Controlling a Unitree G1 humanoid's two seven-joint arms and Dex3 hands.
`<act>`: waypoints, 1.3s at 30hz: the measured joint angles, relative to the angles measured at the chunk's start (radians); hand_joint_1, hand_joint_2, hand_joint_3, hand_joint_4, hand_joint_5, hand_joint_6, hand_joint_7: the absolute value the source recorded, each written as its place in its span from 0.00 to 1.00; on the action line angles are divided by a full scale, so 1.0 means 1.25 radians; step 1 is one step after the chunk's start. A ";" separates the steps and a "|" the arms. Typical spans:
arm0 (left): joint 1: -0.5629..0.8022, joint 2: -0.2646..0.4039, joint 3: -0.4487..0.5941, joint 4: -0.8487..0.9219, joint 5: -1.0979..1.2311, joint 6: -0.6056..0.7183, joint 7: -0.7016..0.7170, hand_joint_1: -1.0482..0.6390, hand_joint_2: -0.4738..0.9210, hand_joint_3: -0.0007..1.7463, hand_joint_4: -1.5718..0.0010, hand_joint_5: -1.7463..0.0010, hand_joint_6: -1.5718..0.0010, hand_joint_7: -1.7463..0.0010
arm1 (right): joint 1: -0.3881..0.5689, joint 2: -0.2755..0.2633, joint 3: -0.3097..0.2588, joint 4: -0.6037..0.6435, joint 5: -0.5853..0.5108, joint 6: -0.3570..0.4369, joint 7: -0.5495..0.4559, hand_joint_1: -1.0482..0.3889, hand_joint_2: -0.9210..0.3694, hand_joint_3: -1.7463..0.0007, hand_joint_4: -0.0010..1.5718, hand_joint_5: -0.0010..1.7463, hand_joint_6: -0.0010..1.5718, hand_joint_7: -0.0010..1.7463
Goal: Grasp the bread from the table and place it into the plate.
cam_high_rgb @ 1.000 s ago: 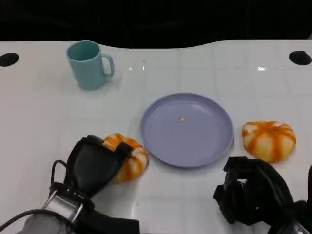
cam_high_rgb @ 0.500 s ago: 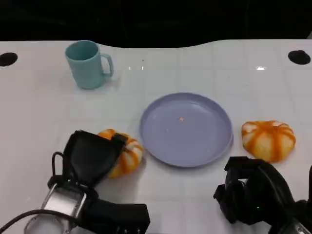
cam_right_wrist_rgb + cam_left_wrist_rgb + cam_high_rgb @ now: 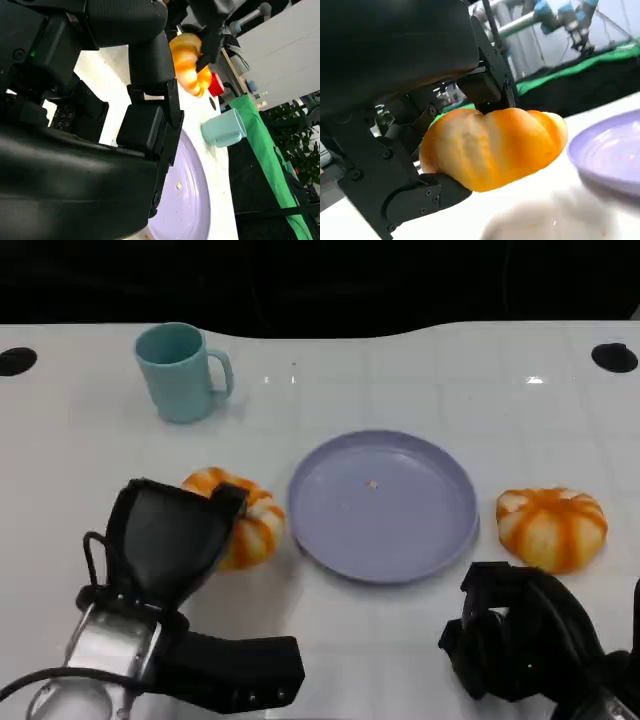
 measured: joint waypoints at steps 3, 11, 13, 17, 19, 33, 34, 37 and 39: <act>-0.032 -0.003 0.001 0.027 -0.003 -0.042 0.042 0.42 0.54 0.78 0.33 0.00 0.45 0.21 | -0.002 0.000 -0.001 0.006 0.000 -0.002 0.000 0.00 0.71 0.12 0.94 0.83 1.00 0.57; -0.143 -0.061 0.002 0.146 -0.065 -0.139 0.070 0.39 0.55 0.72 0.31 0.00 0.35 0.52 | -0.002 0.000 -0.003 0.009 -0.002 -0.005 0.001 0.00 0.71 0.14 0.93 0.83 1.00 0.57; -0.172 -0.083 0.000 0.181 -0.077 -0.155 0.071 0.39 0.55 0.72 0.31 0.00 0.34 0.55 | -0.002 0.000 -0.002 0.009 -0.002 -0.005 0.002 0.00 0.71 0.14 0.93 0.83 1.00 0.57; -0.226 -0.119 -0.016 0.246 -0.085 -0.175 0.076 0.37 0.59 0.73 0.29 0.00 0.32 0.63 | -0.001 -0.001 -0.002 0.010 -0.002 -0.010 0.003 0.00 0.69 0.15 0.93 0.83 1.00 0.56; -0.253 -0.141 -0.028 0.293 -0.093 -0.197 0.085 0.37 0.60 0.74 0.28 0.00 0.31 0.66 | -0.001 0.000 -0.002 0.010 -0.002 -0.015 0.003 0.00 0.69 0.15 0.93 0.84 1.00 0.56; -0.432 -0.281 -0.084 0.638 -0.159 -0.258 0.113 0.41 0.57 0.71 0.27 0.00 0.36 0.56 | -0.003 -0.001 -0.002 0.017 -0.002 -0.028 0.009 0.00 0.68 0.16 0.93 0.84 0.99 0.57; -0.443 -0.290 -0.083 0.658 -0.172 -0.265 0.103 0.40 0.61 0.67 0.31 0.00 0.38 0.51 | -0.003 -0.001 -0.002 0.017 -0.002 -0.028 0.008 0.00 0.69 0.14 0.93 0.84 0.99 0.57; -0.473 -0.308 -0.083 0.716 -0.199 -0.278 0.092 0.38 0.68 0.58 0.41 0.09 0.47 0.47 | -0.004 -0.001 -0.001 0.017 -0.003 -0.027 0.007 0.00 0.70 0.13 0.93 0.85 1.00 0.58; -0.483 -0.316 -0.088 0.745 -0.206 -0.280 0.092 0.37 0.71 0.52 0.46 0.17 0.55 0.51 | -0.004 -0.001 -0.001 0.017 -0.004 -0.027 0.004 0.00 0.70 0.13 0.93 0.85 1.00 0.58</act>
